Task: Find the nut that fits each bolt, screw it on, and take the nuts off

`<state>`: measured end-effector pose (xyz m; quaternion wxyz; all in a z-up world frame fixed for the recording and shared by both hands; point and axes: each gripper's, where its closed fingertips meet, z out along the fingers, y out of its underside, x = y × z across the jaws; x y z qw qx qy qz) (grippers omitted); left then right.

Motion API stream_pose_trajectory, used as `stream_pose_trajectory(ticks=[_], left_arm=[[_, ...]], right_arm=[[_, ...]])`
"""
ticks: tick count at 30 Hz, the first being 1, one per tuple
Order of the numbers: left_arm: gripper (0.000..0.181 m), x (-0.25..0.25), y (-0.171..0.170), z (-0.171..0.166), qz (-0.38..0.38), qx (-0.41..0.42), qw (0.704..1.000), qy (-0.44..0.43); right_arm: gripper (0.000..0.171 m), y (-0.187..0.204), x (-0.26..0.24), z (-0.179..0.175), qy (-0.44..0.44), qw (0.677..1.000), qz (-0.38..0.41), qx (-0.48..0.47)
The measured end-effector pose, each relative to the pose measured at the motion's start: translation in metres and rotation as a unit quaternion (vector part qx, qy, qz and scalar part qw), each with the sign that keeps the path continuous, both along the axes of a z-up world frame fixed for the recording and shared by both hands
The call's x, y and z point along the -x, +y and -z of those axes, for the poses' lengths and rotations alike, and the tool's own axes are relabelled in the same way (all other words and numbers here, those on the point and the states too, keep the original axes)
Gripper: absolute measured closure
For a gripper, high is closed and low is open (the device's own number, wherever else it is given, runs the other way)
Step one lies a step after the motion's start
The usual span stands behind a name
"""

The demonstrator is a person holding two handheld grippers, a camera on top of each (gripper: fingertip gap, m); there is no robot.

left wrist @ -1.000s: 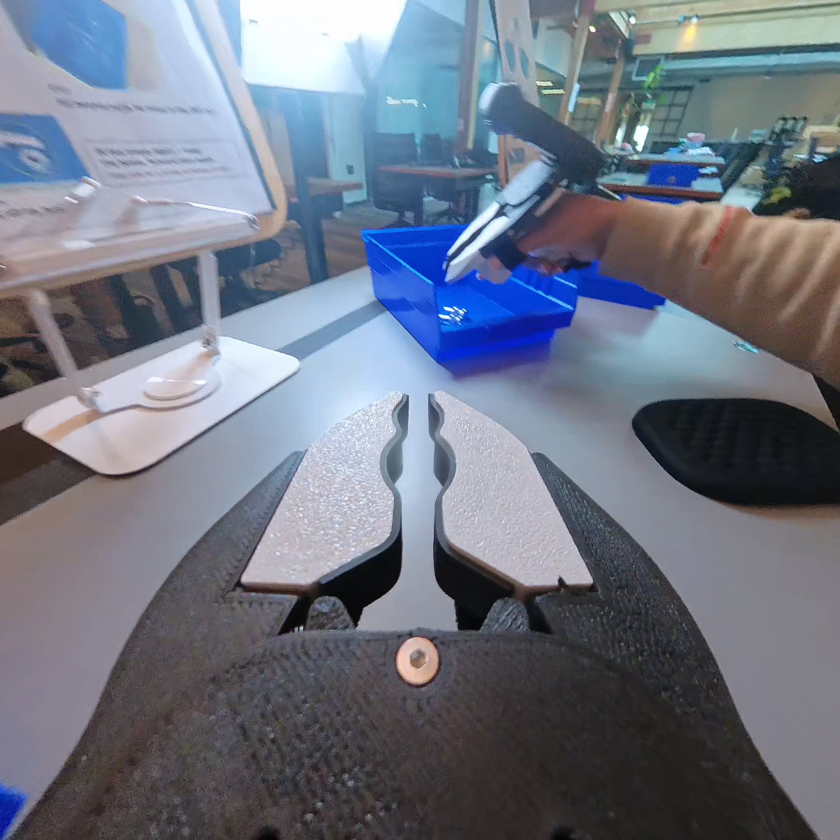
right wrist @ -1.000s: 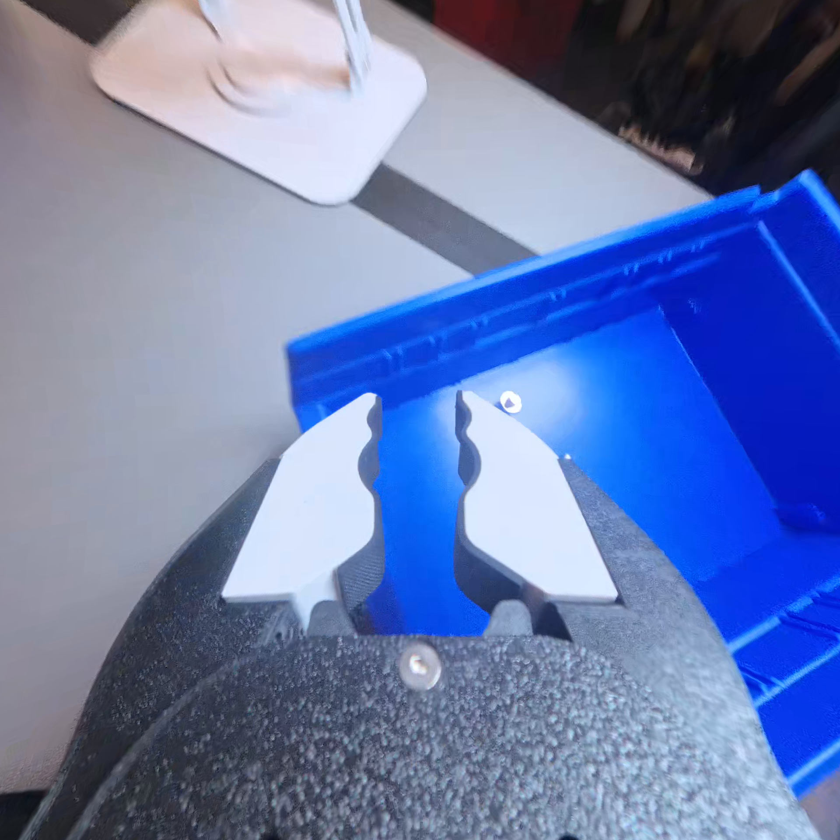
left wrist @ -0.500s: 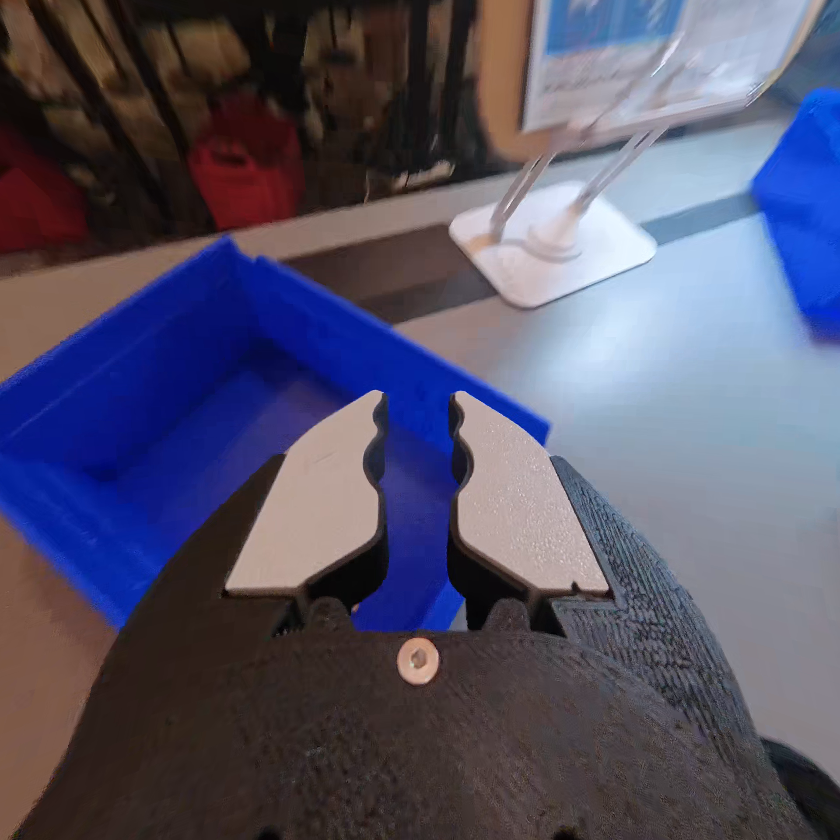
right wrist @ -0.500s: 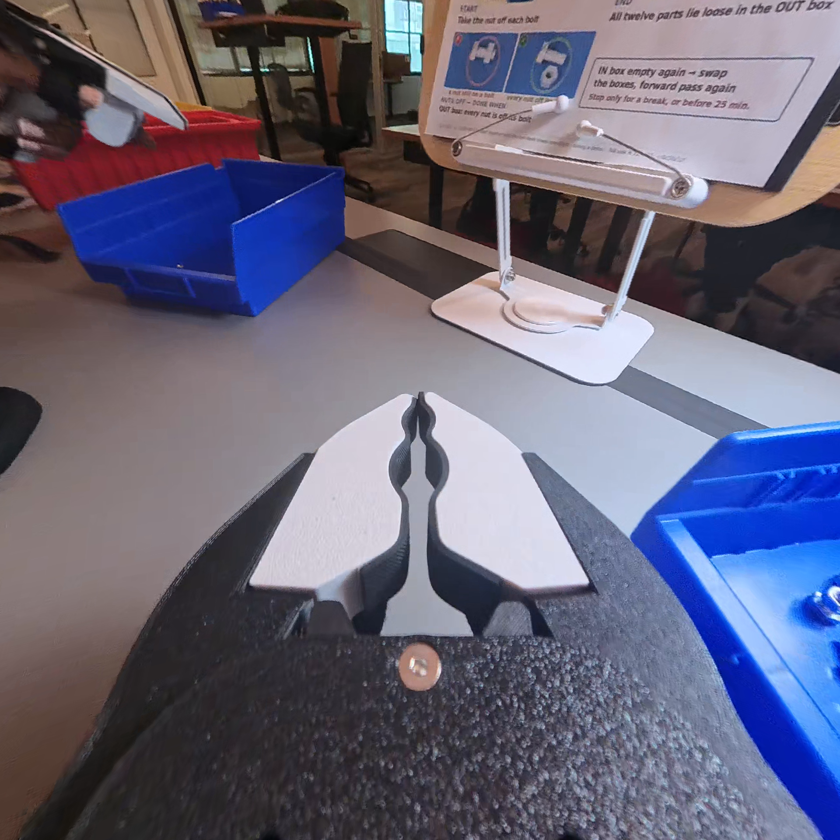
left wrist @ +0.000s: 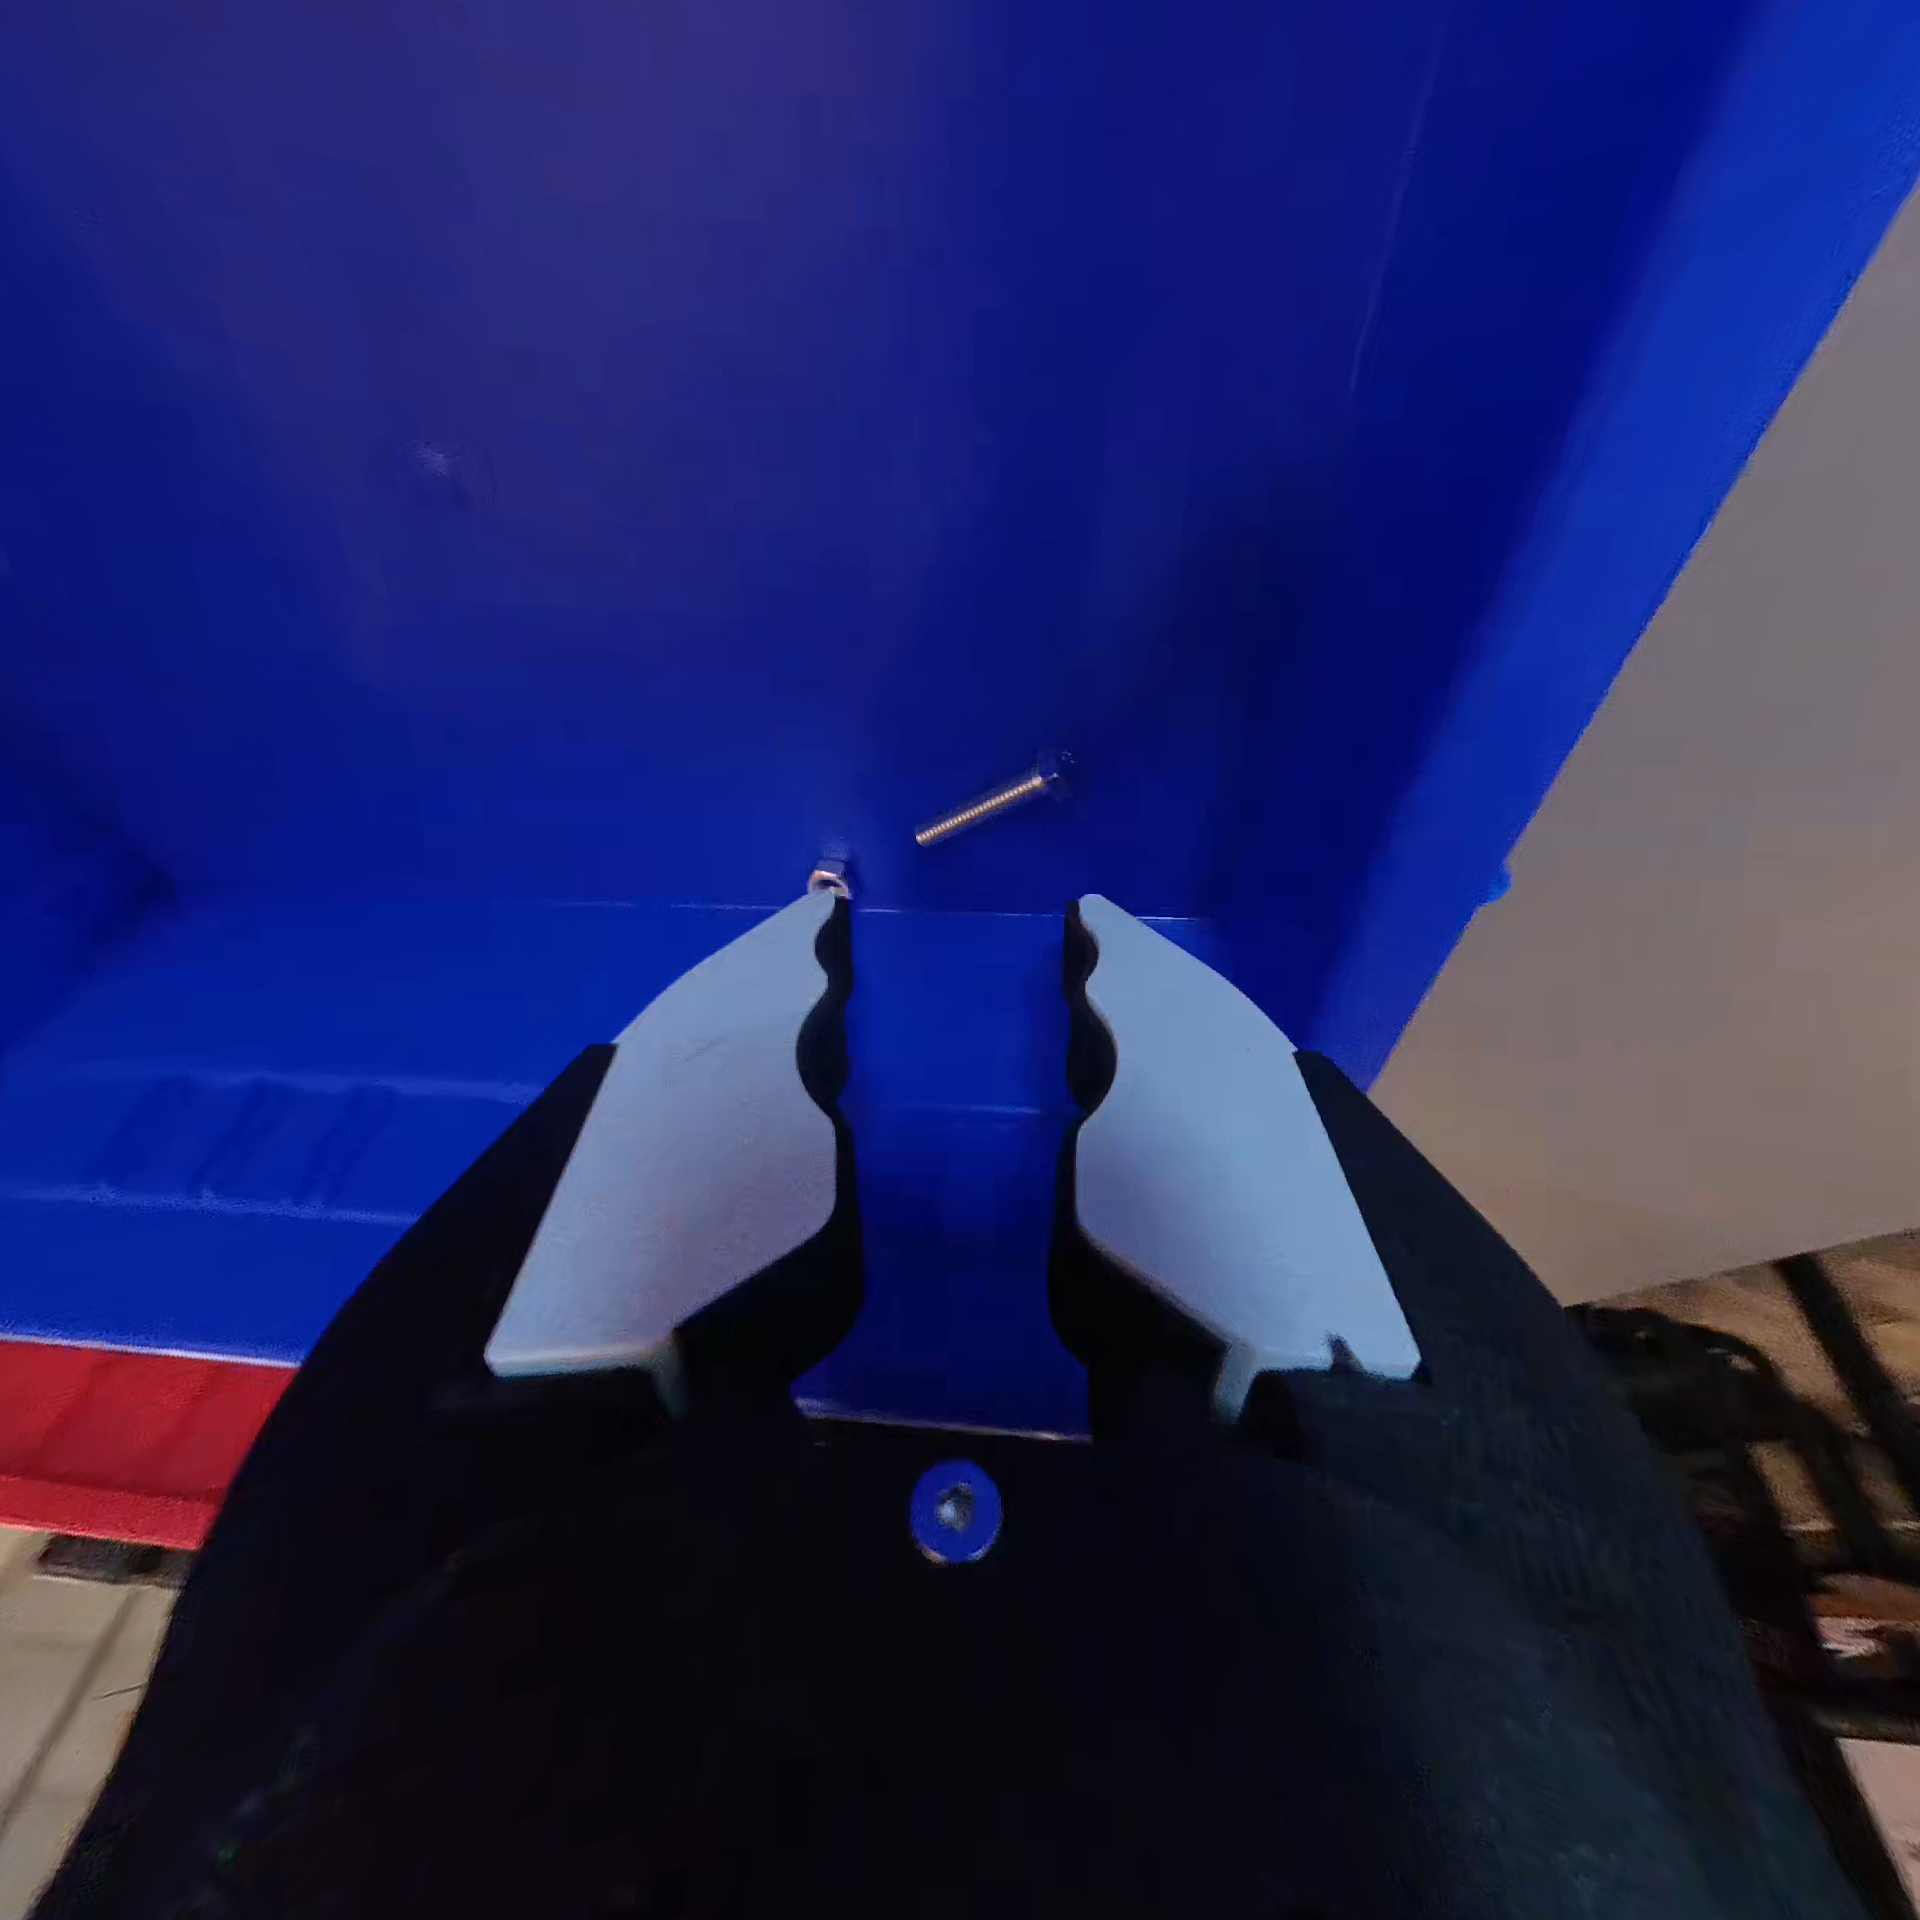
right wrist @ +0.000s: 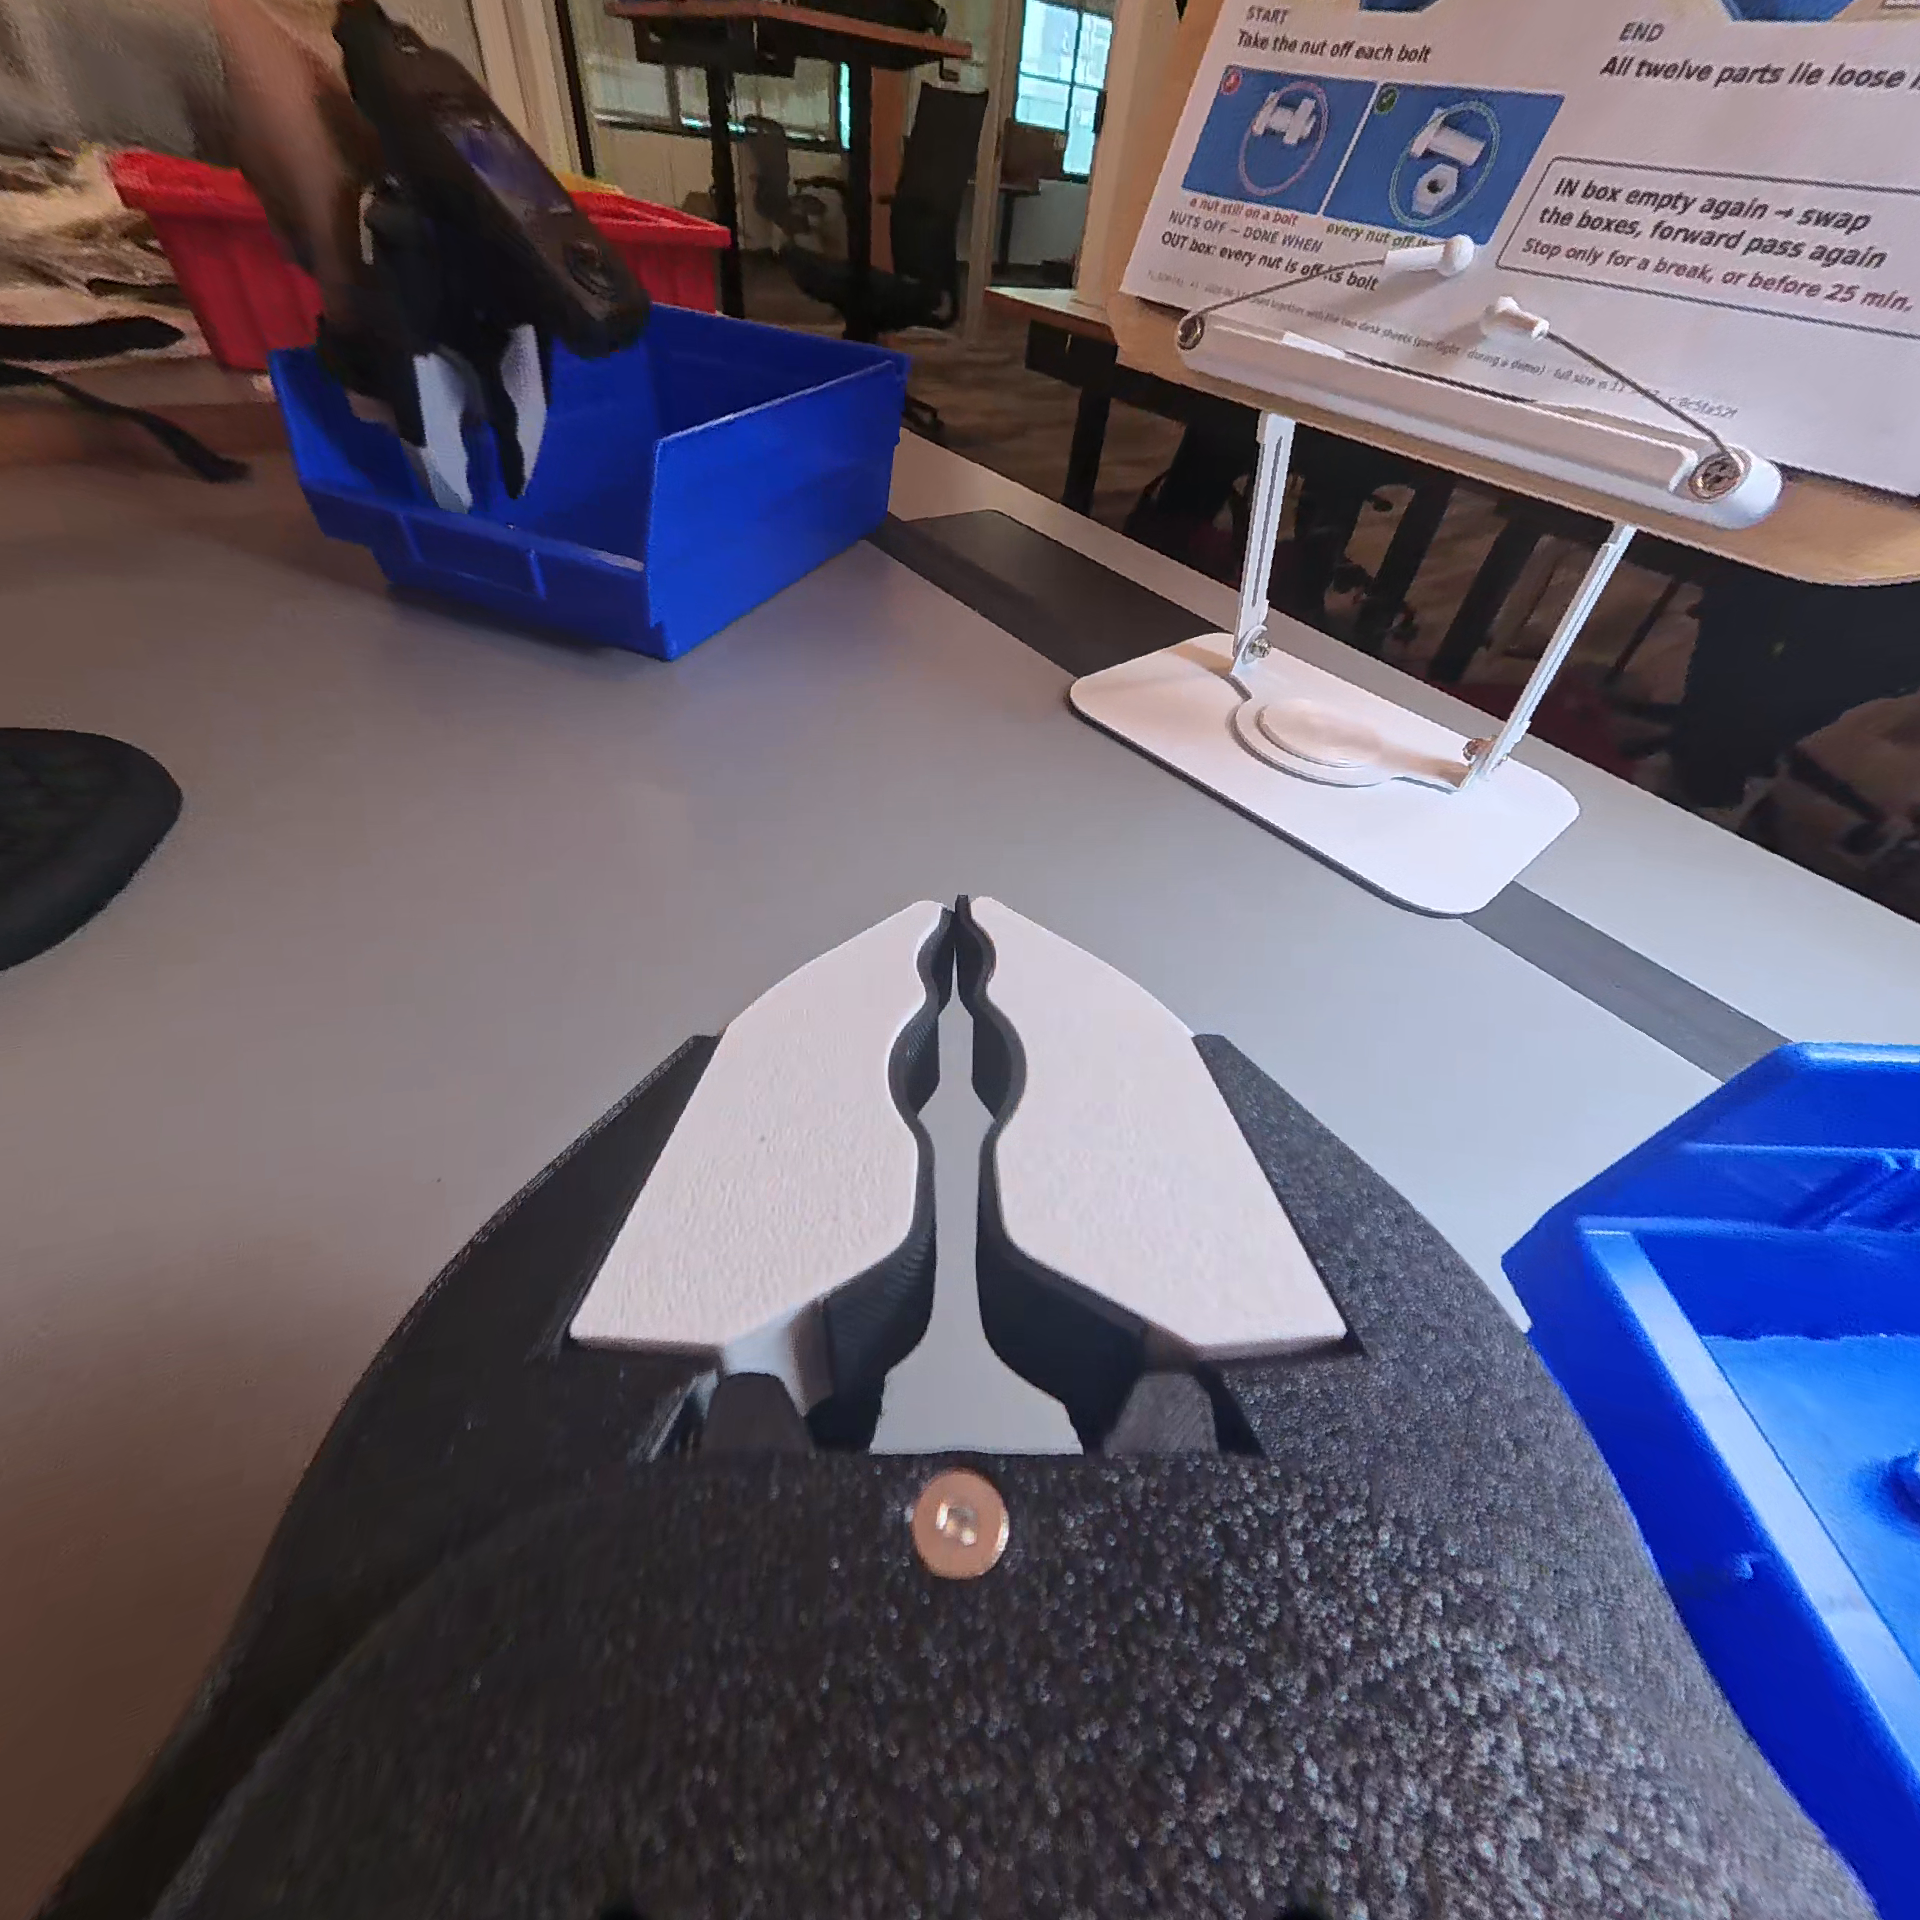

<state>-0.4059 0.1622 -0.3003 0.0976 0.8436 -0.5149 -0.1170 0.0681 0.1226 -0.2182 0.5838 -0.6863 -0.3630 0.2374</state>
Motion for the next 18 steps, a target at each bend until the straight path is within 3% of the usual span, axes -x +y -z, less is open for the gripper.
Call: stream_pose_trajectory(ticks=[7, 10, 12, 15, 18], left_arm=[[0.146, 0.003, 0.006, 0.022, 0.099, 0.031, 0.994, 0.037], [0.156, 0.005, 0.001, 0.025, 0.110, 0.061, 0.991, 0.046], [0.171, 0.004, 0.001, 0.025, 0.107, 0.059, 0.992, 0.042], [0.175, -0.002, 0.012, 0.023, 0.095, 0.007, 0.995, 0.021], [0.176, -0.013, 0.026, -0.003, 0.100, -0.068, 0.993, 0.000]], right_arm=[[0.171, 0.000, -0.003, 0.002, 0.001, 1.000, 0.005, 0.001], [0.171, 0.001, -0.005, 0.002, -0.001, 1.000, 0.008, 0.001], [0.171, 0.001, -0.005, 0.002, -0.002, 1.000, 0.008, -0.001], [0.171, 0.000, -0.004, 0.002, -0.005, 1.000, 0.006, -0.003], [0.171, -0.003, -0.001, 0.001, -0.006, 1.000, 0.002, -0.009]])
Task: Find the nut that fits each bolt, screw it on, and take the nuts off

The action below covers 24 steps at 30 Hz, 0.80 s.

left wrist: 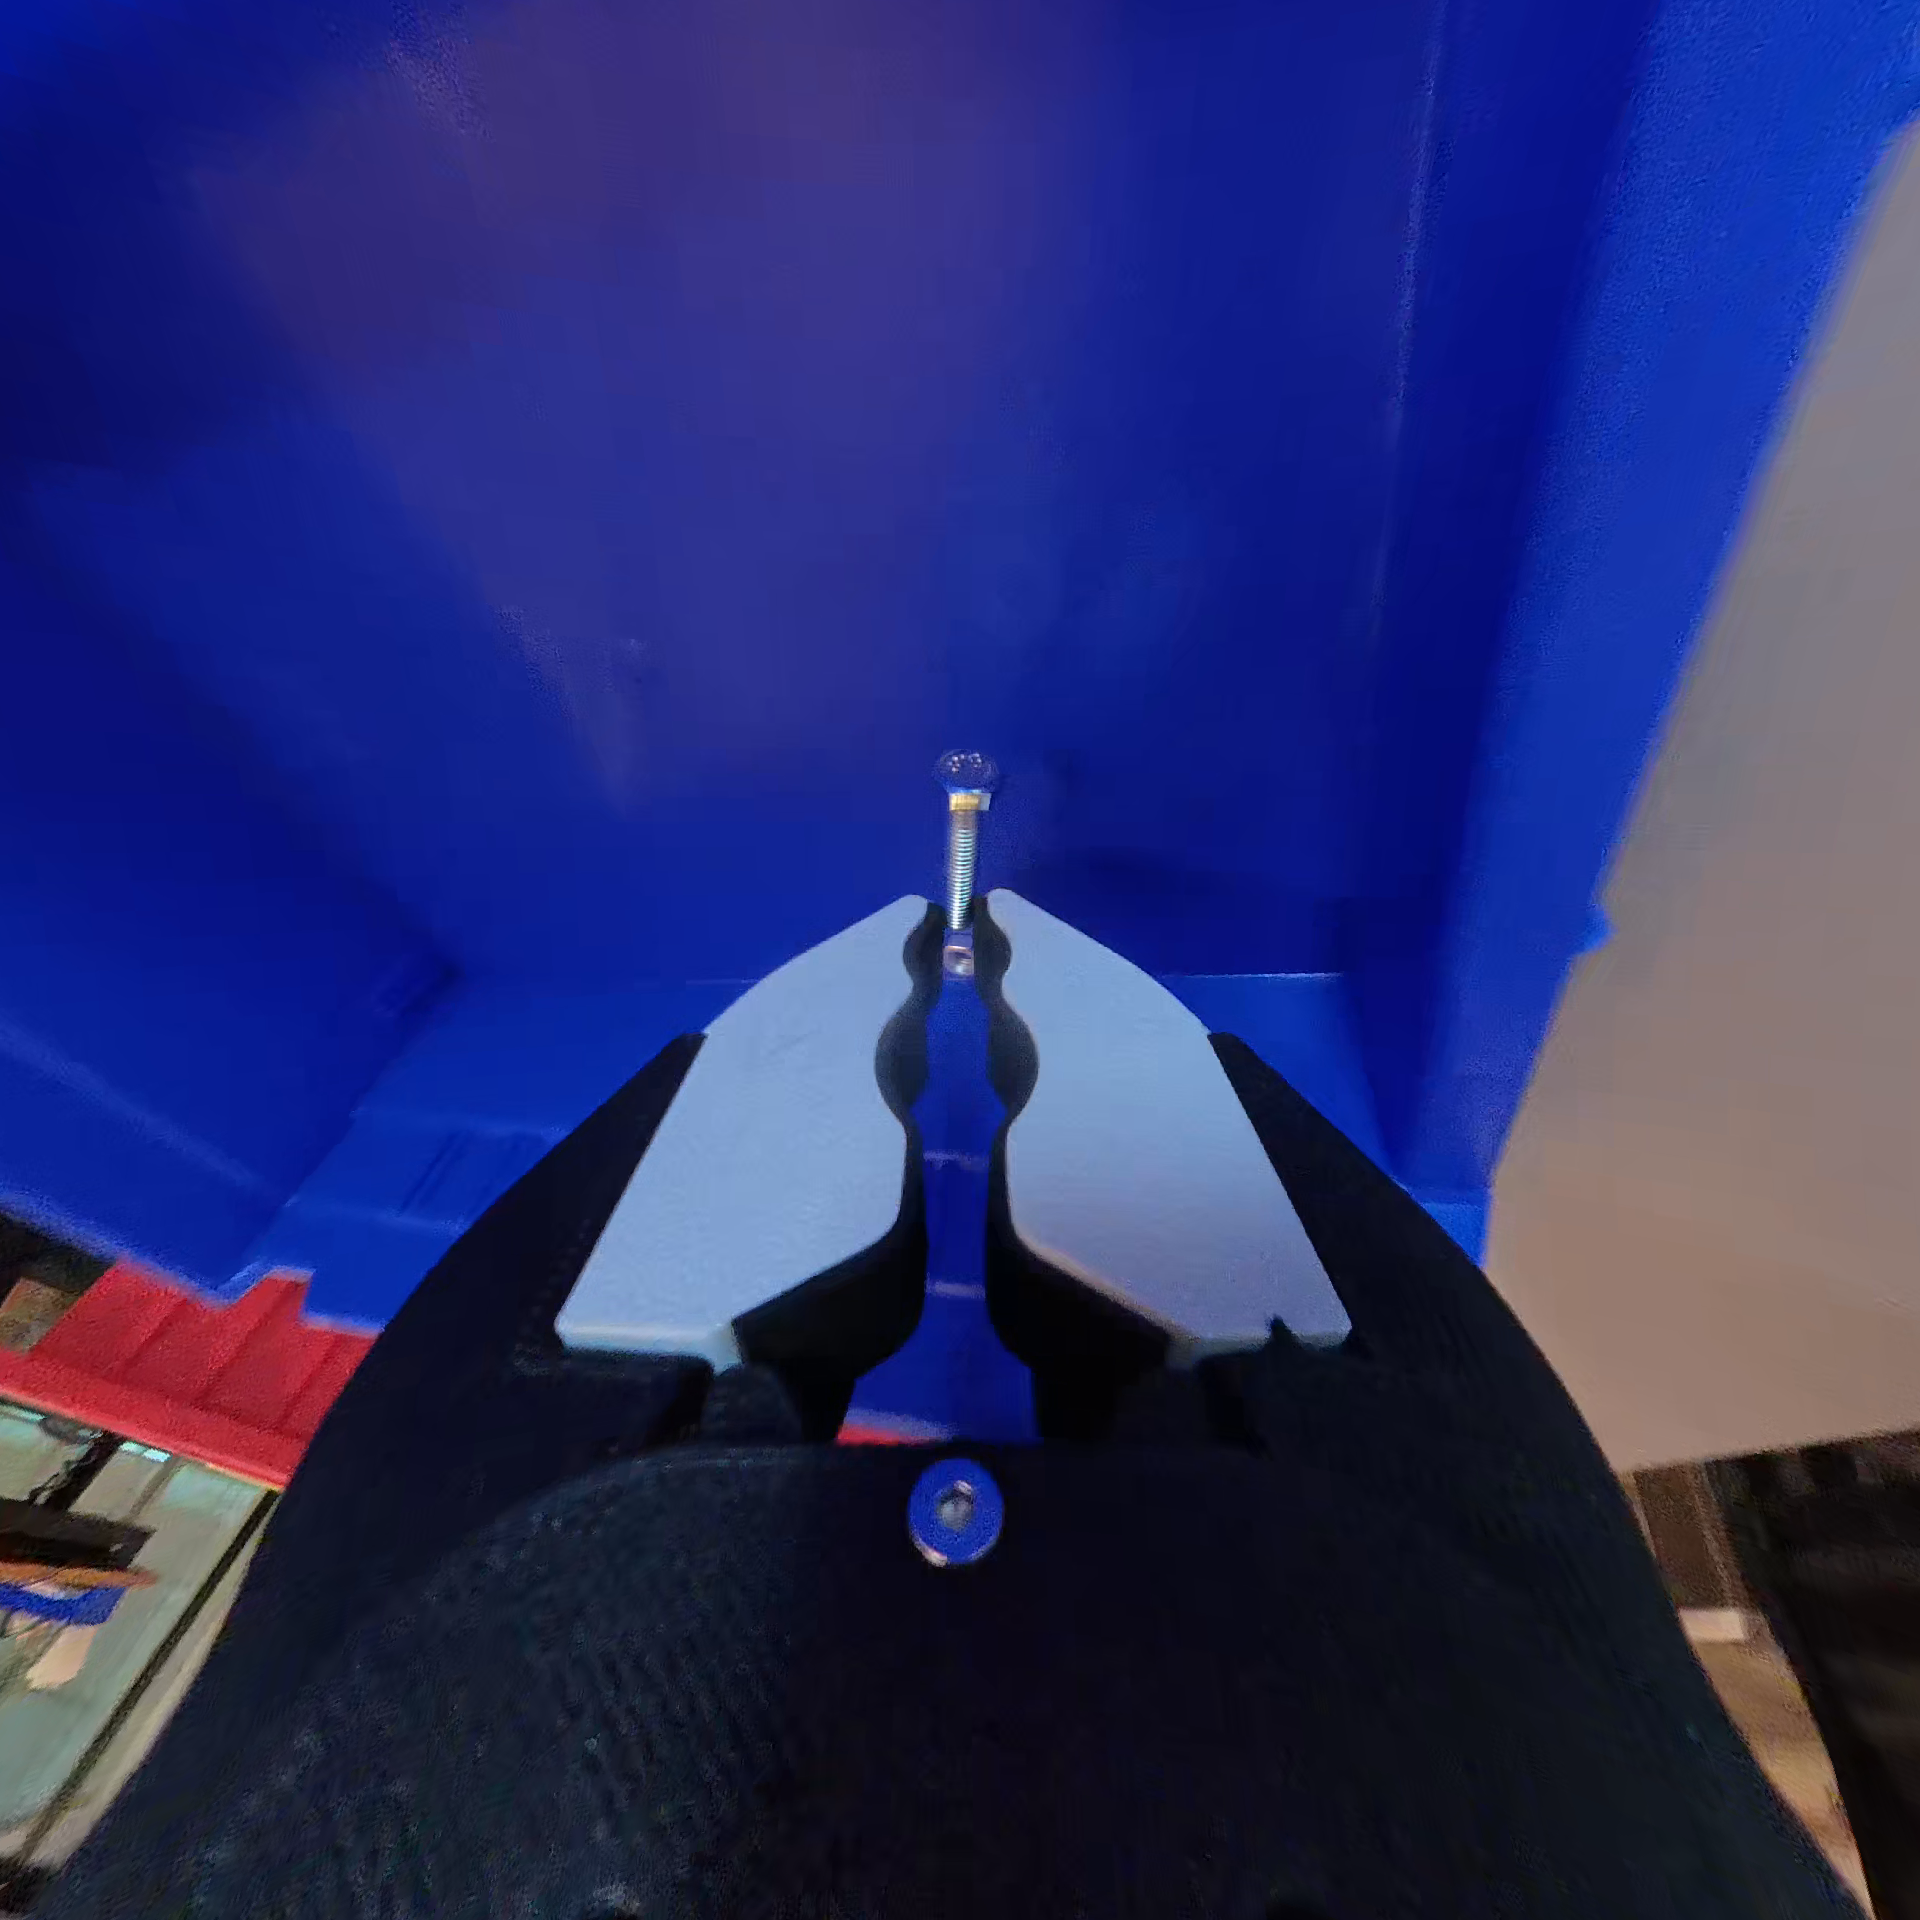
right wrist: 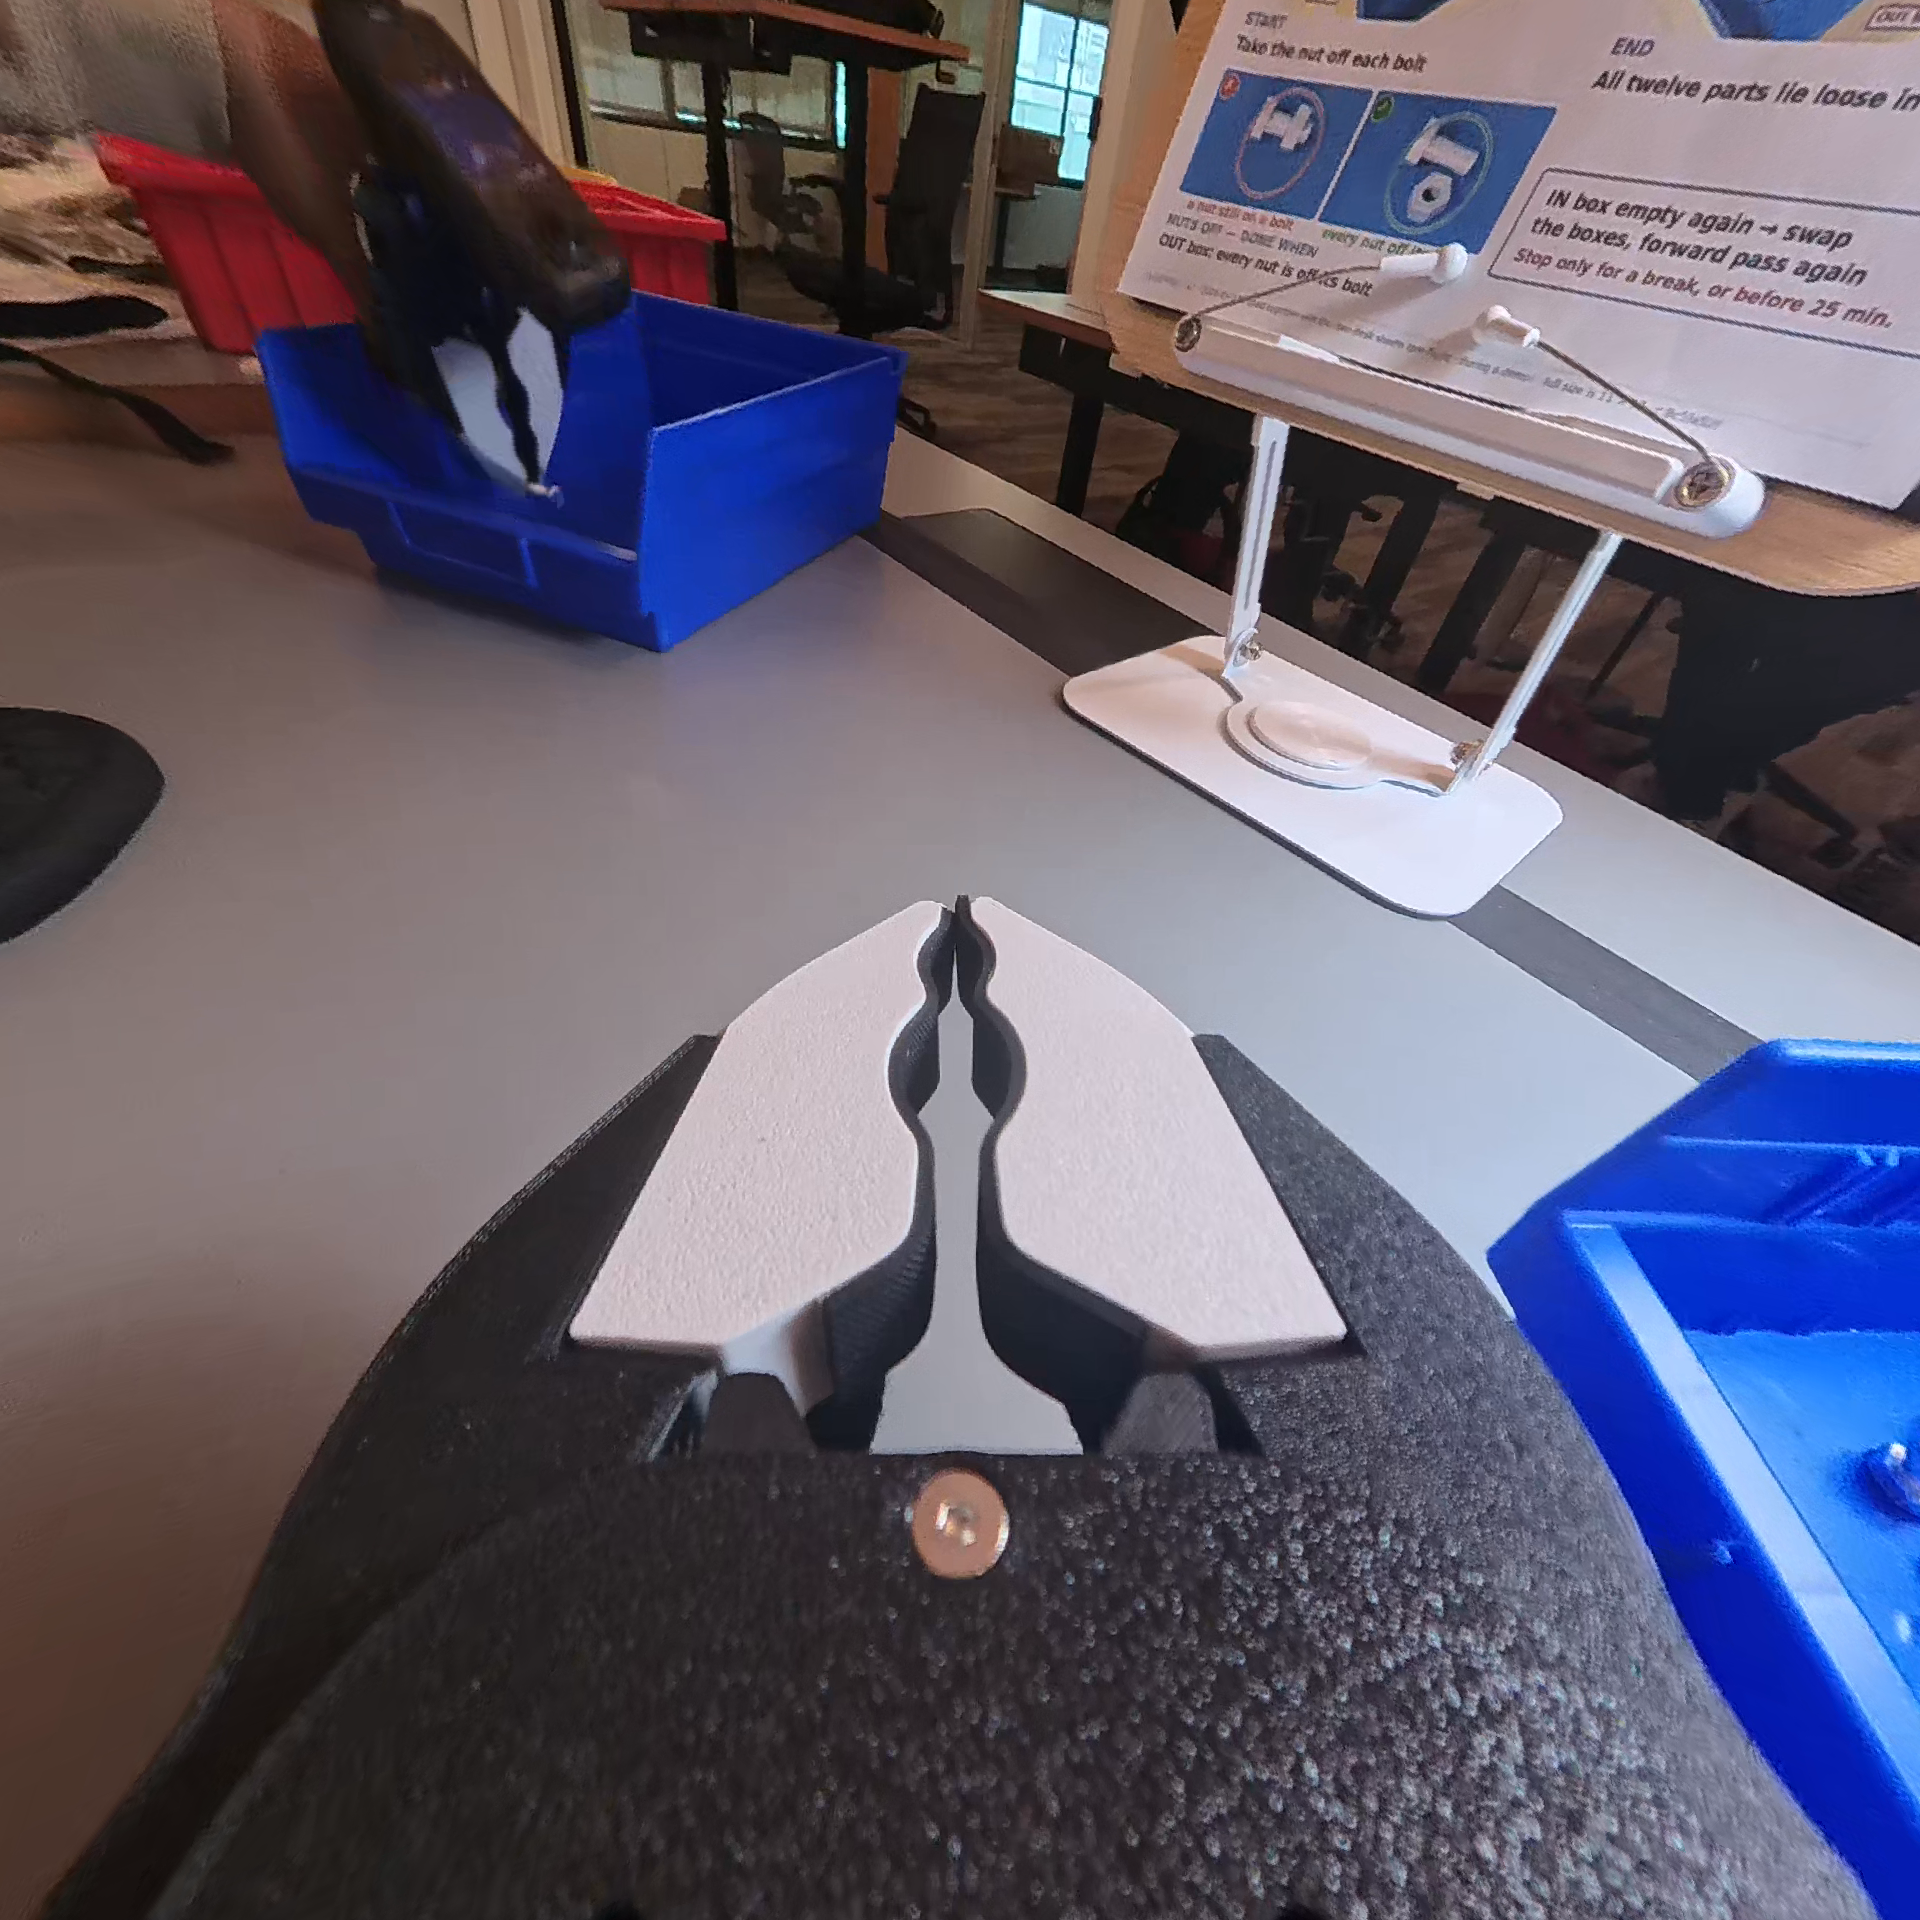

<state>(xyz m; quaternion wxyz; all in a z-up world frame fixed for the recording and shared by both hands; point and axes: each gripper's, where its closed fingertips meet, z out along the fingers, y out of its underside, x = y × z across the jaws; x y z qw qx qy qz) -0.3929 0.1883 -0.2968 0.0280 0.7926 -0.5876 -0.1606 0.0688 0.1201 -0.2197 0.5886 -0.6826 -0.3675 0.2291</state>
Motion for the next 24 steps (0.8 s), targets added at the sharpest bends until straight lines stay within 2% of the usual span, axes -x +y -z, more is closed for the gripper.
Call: stream_pose_trajectory(ticks=[4, 7, 11, 15, 19, 21, 23, 24], left_arm=[[0.176, -0.062, -0.006, -0.057, 0.030, -0.072, 0.995, -0.058], [0.176, -0.141, -0.038, -0.079, 0.076, -0.059, 0.988, -0.122], [0.176, -0.248, -0.100, -0.070, 0.108, 0.051, 0.970, -0.211], [0.176, -0.313, -0.139, -0.054, 0.094, 0.155, 0.952, -0.248], [0.176, -0.338, -0.153, -0.041, 0.062, 0.220, 0.943, -0.243], [0.176, -0.343, -0.156, -0.039, 0.047, 0.240, 0.939, -0.243], [0.176, -0.345, -0.155, -0.036, 0.039, 0.244, 0.939, -0.241], [0.176, -0.346, -0.155, -0.037, 0.031, 0.249, 0.937, -0.245]], right_arm=[[0.171, -0.009, 0.018, -0.005, -0.015, 0.999, -0.017, -0.022], [0.167, -0.028, 0.051, -0.010, -0.071, 0.993, -0.058, -0.074], [0.154, -0.058, 0.097, -0.002, -0.176, 0.964, -0.107, -0.166], [0.145, -0.073, 0.113, 0.014, -0.292, 0.906, -0.104, -0.288], [0.145, -0.073, 0.110, 0.021, -0.364, 0.845, -0.075, -0.385], [0.148, -0.070, 0.108, 0.026, -0.387, 0.828, -0.072, -0.398], [0.160, -0.066, 0.105, 0.026, -0.401, 0.814, -0.059, -0.417], [0.160, -0.066, 0.104, 0.025, -0.400, 0.812, -0.058, -0.421]])
